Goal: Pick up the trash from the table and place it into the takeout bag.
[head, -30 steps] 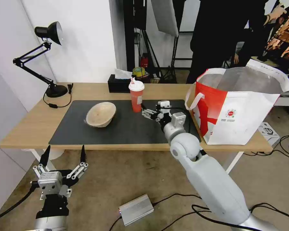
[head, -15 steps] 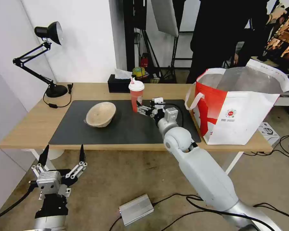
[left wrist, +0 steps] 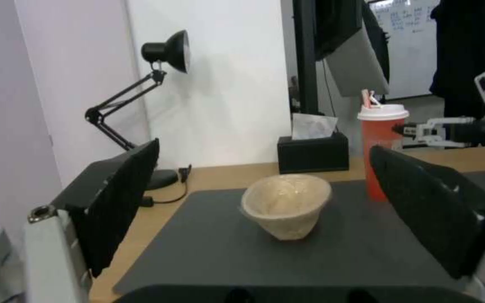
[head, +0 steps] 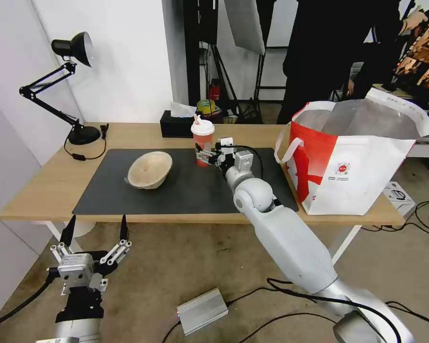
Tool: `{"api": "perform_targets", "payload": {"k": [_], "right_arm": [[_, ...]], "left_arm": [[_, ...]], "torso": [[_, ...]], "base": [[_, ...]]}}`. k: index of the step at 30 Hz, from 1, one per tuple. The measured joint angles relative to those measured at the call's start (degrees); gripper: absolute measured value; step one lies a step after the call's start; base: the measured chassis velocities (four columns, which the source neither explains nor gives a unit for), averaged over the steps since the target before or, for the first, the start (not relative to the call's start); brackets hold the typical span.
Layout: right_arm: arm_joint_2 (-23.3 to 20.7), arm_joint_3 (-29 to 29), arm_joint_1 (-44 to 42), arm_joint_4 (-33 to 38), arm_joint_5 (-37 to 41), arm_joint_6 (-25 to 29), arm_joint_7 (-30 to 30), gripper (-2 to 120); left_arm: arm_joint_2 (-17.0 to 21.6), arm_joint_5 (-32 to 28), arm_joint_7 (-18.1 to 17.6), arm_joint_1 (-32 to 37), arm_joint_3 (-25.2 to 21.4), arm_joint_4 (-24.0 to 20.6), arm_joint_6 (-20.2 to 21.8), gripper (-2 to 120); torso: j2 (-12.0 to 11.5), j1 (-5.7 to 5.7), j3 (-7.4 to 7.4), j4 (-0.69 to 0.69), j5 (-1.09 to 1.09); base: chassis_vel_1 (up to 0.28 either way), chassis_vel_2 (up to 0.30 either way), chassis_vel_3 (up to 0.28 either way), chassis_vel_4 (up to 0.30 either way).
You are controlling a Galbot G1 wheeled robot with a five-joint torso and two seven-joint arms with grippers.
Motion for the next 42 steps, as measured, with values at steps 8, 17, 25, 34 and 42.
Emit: {"api": "perform_targets", "payload": {"k": [8,17,25,34,42], "right_arm": [[1.61,0.02,1.69,-5.49,-0.25,-0.04,-0.85,100],[3.32,0.17,3.86,-10.8,-0.42,0.02,-1.51,100],[4.64,0.15,5.72,-14.81,-0.42,0.44,-2.21,100],[6.31,0.03,7.72,-18.41,-0.49,1.37,-3.87,100],[6.99,-0.76,9.01,-20.66,-0.58,2.33,-6.91,100]], "left_arm": [[-0.12,0.28,0.09,-0.17,0.12,0.19,0.0,100],[-0.12,0.3,0.09,-0.45,-0.21,0.07,-0.07,100],[-0.24,0.42,0.09,-0.55,-0.13,-0.01,-0.11,100],[-0.32,0.44,0.08,-0.56,-0.25,-0.33,-0.13,100],[-0.28,0.44,0.07,-0.53,-0.34,-0.51,-0.13,100]], "torso": [[0.0,0.0,0.0,0.0,0.0],[0.0,0.0,0.0,0.0,0.0],[0.0,0.0,0.0,0.0,0.0],[0.0,0.0,0.0,0.0,-0.01],[0.0,0.0,0.0,0.0,0.0]], "base": [[0.0,0.0,0.0,0.0],[0.0,0.0,0.0,0.0],[0.0,0.0,0.0,0.0],[0.0,0.0,0.0,0.0],[0.0,0.0,0.0,0.0]]}}
